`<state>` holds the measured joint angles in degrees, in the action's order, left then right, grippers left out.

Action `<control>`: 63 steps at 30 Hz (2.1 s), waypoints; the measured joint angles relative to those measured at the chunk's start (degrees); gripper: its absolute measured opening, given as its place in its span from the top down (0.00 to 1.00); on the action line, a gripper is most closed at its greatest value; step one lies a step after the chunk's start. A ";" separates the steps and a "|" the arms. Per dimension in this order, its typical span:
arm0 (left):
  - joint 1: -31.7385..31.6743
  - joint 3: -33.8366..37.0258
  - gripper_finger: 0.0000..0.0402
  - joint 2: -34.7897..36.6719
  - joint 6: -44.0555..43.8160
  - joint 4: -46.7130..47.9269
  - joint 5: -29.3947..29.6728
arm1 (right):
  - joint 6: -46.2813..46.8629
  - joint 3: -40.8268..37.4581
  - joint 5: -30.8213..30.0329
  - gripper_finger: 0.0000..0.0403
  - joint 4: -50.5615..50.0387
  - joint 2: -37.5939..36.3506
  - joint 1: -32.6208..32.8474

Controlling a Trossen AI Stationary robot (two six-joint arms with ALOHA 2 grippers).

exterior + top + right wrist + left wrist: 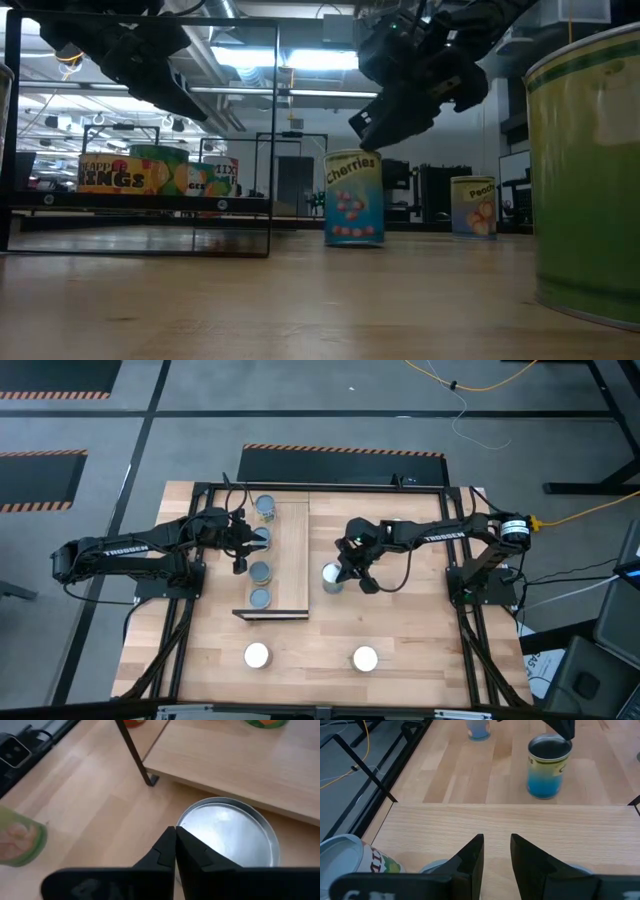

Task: Pick and place cans onto a shelf
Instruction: Put the canned cherries on the shelf

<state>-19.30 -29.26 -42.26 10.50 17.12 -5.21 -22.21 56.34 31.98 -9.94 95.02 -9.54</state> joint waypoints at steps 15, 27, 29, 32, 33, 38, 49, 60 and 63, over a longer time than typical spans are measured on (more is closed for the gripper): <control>-0.01 0.02 0.78 0.00 -0.02 -0.02 0.00 | 0.91 0.00 -2.50 0.79 -1.96 0.00 0.00; 0.01 0.07 0.78 0.00 -0.04 0.02 0.00 | 2.52 1.76 -3.04 0.69 -2.33 -1.26 0.35; 0.02 0.07 0.78 0.00 -0.02 -0.01 0.01 | 5.50 3.14 -3.06 0.69 -2.43 -1.44 0.66; -0.01 0.07 0.78 0.00 -0.04 0.02 0.02 | 10.87 5.13 -3.13 0.69 -2.27 -1.49 1.50; 0.02 0.07 0.78 0.00 -0.04 0.05 0.00 | 12.64 5.56 -3.12 0.69 -2.28 -1.49 1.89; 0.00 0.07 0.78 0.00 -0.04 0.08 0.00 | 18.66 6.31 -6.64 0.69 -2.42 -1.49 4.44; 0.00 0.07 0.78 0.00 -0.04 0.28 0.00 | 19.14 6.33 -25.89 0.69 -8.21 -1.46 10.88; 0.00 0.07 0.78 0.00 -0.02 0.35 0.00 | 19.05 6.33 -29.87 0.69 -7.84 -1.14 13.62; 0.00 0.07 0.78 0.00 -0.02 0.35 0.00 | 19.11 6.12 -32.36 0.69 -7.52 -0.96 13.62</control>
<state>-19.30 -29.19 -42.26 10.48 17.47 -5.21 -3.09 62.46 -0.38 -17.46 94.06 4.08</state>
